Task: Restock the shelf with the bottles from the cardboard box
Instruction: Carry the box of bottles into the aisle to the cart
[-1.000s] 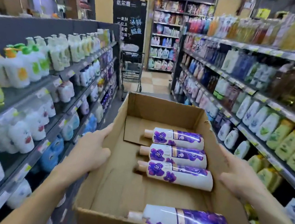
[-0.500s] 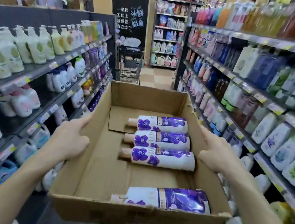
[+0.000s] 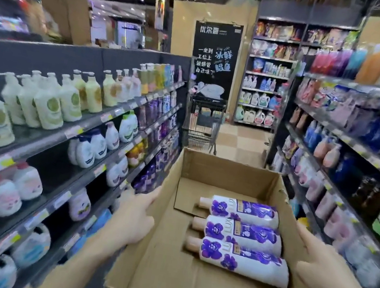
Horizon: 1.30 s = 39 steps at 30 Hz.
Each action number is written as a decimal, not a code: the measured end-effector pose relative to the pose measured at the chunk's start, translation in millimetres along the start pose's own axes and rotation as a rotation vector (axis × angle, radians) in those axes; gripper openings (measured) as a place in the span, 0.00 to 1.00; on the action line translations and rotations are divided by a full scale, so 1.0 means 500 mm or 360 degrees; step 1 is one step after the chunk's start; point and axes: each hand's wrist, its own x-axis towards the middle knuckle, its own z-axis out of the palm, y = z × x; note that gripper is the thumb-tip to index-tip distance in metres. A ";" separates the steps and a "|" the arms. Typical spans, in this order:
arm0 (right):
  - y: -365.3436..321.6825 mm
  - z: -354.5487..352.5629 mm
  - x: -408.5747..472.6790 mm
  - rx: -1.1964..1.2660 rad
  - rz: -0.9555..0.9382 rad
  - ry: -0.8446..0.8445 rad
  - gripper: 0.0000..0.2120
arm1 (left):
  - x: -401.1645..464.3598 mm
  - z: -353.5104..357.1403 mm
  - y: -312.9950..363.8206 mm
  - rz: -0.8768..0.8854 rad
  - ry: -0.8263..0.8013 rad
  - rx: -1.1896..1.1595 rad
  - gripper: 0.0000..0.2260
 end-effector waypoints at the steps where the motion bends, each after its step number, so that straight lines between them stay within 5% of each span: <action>1: -0.010 -0.002 0.064 -0.0007 0.0007 -0.0039 0.41 | 0.058 0.007 -0.005 -0.0015 -0.0011 -0.0016 0.38; 13: -0.020 0.019 0.752 -0.0099 -0.0160 -0.0083 0.39 | 0.680 0.122 -0.012 -0.0032 -0.0096 -0.0134 0.42; 24: -0.055 0.018 1.413 0.0101 -0.0297 -0.0114 0.38 | 1.267 0.196 0.042 -0.0091 0.0082 0.0025 0.45; 39: -0.238 0.144 2.253 0.0012 -0.0345 -0.0085 0.40 | 2.087 0.285 -0.153 -0.0173 0.0184 -0.0037 0.42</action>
